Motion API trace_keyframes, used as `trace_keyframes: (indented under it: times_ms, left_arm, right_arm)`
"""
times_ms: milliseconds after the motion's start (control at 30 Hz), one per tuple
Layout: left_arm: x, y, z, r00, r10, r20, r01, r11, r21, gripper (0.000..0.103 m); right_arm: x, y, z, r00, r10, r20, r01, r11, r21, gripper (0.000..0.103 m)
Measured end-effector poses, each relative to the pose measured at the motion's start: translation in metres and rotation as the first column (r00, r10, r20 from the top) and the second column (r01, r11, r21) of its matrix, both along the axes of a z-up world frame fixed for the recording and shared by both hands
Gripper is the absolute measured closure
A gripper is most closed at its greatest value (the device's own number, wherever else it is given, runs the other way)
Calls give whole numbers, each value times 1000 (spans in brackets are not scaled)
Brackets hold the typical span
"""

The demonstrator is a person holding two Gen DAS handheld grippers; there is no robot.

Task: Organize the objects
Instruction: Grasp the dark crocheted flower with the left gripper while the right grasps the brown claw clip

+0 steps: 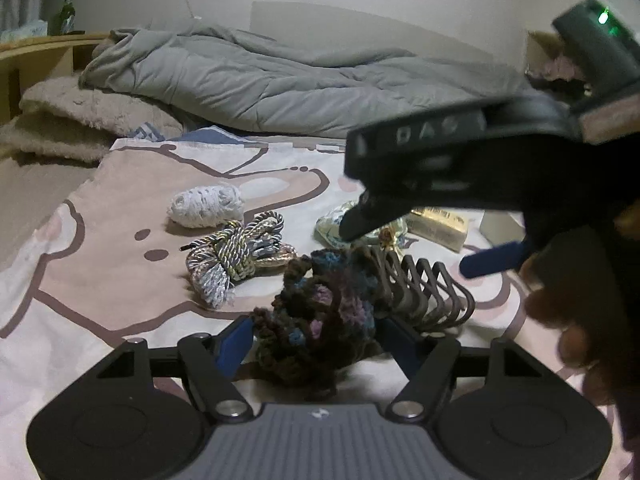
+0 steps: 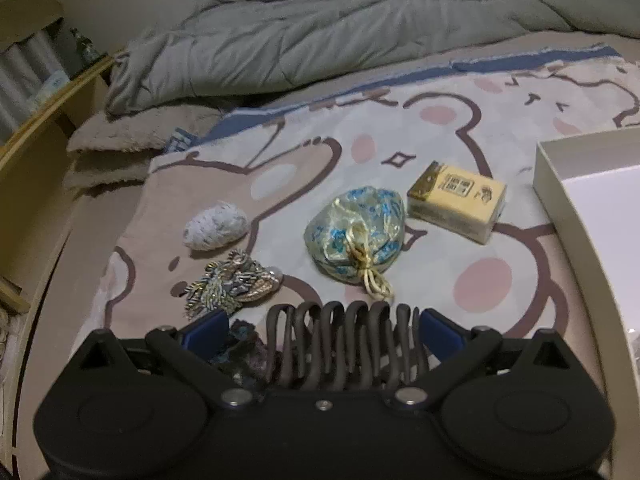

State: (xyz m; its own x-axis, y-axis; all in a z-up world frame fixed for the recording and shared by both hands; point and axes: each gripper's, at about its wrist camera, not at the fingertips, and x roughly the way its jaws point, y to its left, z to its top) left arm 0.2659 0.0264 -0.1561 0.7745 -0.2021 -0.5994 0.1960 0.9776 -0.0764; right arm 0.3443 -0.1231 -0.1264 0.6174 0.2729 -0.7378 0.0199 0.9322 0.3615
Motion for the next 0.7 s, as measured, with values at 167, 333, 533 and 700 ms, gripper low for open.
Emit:
trace_keyframes:
  times_ms: [167, 333, 533, 700]
  left_arm:
    - [5, 3, -6, 1000, 5, -15, -5, 1000, -10, 30]
    - [10, 6, -14, 998, 15, -64, -16, 1000, -10, 42]
    - [10, 12, -14, 997, 34, -65, -36, 999, -24, 55]
    - [10, 15, -12, 996, 42, -73, -45, 998, -36, 57]
  right_arm:
    - [7, 1, -12, 999, -18, -35, 16, 999, -45, 0]
    - [12, -8, -21, 997, -32, -65, 32, 999, -2, 0]
    - [14, -12, -29, 994, -32, -109, 41, 996, 77, 5]
    - [6, -19, -27, 997, -2, -80, 13, 991, 135, 15]
